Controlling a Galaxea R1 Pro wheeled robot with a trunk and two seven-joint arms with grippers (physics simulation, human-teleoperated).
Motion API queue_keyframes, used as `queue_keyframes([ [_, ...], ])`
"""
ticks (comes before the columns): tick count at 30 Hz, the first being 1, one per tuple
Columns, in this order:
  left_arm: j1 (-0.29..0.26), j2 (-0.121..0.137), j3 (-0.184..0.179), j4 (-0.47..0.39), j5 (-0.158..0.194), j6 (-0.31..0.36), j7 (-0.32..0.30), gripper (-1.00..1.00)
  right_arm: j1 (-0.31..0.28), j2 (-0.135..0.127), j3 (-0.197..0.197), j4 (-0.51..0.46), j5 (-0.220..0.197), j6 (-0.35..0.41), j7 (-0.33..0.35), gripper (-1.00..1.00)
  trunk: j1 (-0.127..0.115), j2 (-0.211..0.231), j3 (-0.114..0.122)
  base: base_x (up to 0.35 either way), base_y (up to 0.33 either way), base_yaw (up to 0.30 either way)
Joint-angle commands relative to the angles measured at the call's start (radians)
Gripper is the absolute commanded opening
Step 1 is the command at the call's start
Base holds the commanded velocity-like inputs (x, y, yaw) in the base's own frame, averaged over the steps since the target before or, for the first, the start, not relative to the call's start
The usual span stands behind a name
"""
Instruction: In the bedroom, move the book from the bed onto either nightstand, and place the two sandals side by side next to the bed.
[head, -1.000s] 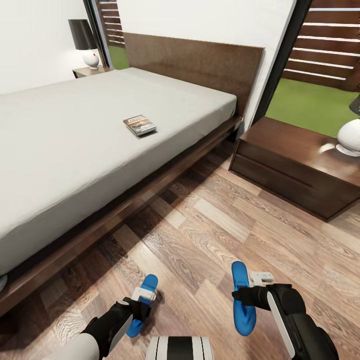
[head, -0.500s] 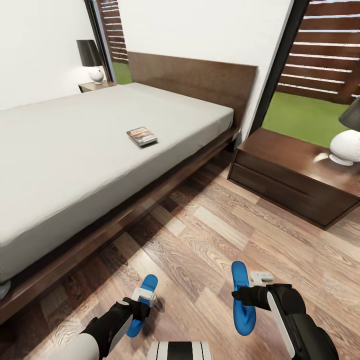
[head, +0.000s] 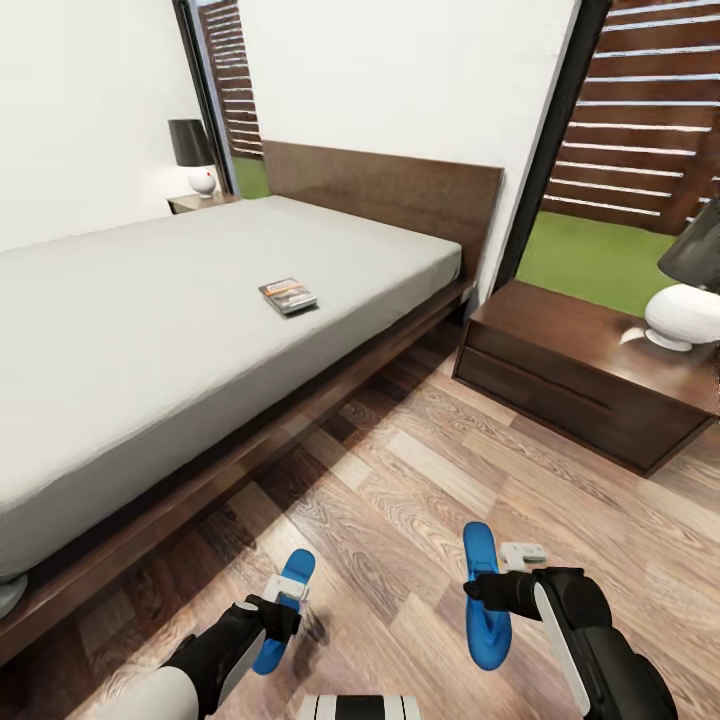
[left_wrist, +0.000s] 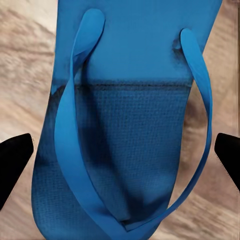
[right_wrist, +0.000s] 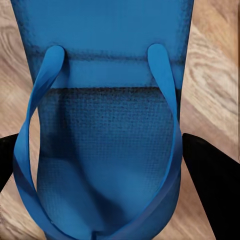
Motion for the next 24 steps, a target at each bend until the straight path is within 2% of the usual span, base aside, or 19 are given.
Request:
queue_keyframes([
  [1, 0.000, 0.001, -0.008, -0.002, 0.009, 0.005, 0.006, -1.00, 0.000, 0.000, -0.001, -0.001, 0.002, 0.004, 0.004, -1.00, -0.001, 0.000, 0.005, 0.000, 0.000, 0.000],
  [24, 0.001, 0.001, -0.012, -0.002, 0.007, 0.005, 0.006, -1.00, 0.000, 0.000, -0.001, -0.003, 0.002, 0.004, 0.004, -1.00, -0.011, 0.005, 0.123, 0.000, 0.000, 0.000],
])
